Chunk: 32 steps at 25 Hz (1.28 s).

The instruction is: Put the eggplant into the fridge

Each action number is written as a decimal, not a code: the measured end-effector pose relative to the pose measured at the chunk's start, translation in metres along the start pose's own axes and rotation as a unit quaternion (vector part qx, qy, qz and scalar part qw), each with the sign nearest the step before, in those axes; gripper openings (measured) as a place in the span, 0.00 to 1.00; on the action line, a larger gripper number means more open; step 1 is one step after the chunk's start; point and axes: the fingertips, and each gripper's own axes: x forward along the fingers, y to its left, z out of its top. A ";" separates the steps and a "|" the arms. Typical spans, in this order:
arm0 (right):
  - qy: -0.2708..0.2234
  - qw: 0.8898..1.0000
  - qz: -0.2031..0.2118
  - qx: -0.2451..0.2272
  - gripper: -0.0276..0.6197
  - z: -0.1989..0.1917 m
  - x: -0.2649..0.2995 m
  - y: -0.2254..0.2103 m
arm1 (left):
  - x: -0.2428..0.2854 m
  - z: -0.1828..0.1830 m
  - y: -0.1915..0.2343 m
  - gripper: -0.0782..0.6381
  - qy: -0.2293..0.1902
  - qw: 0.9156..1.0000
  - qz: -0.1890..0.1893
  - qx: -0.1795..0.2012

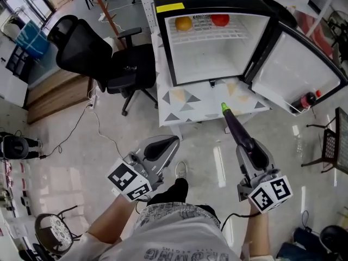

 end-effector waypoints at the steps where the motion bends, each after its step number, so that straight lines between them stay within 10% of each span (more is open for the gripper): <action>1: 0.000 1.000 -0.004 0.002 0.32 0.002 0.009 -0.003 | 0.005 0.002 0.009 0.12 0.003 1.000 -0.003 0.002; 32: 0.013 0.999 -0.036 -0.004 0.32 0.032 0.140 -0.058 | 0.076 0.031 0.120 0.12 0.015 0.999 -0.035 0.017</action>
